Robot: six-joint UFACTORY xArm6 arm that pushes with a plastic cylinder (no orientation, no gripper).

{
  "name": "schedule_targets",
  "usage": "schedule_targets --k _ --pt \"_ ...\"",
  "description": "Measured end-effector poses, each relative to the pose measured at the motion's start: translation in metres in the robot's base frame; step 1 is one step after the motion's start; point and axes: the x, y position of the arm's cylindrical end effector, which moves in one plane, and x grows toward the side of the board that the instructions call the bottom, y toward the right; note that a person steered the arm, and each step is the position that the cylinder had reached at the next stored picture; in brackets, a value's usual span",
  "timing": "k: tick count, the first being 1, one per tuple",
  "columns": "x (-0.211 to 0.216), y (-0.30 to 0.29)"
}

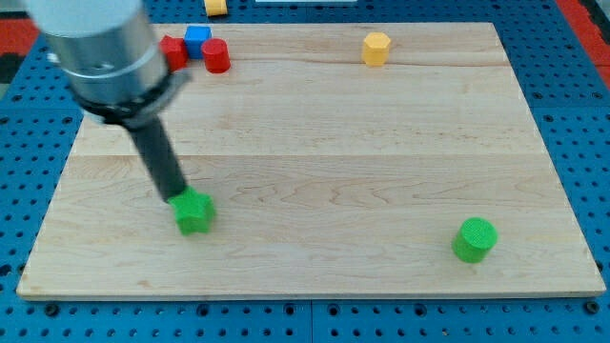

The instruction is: Touch the top of the green star

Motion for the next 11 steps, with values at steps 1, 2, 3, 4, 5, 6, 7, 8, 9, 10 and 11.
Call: schedule_targets --k 1,2,3,4,5,6,7,8,9,10,11 --pt "0.019 -0.017" --pt "0.040 -0.004" --pt "0.040 0.032" --pt "0.032 -0.015" --pt "-0.004 0.061" --pt "-0.029 0.185" --pt "-0.029 0.309" --pt "-0.012 0.408" --pt "0.025 0.420" --pt "0.043 0.343" --pt "0.050 0.280"
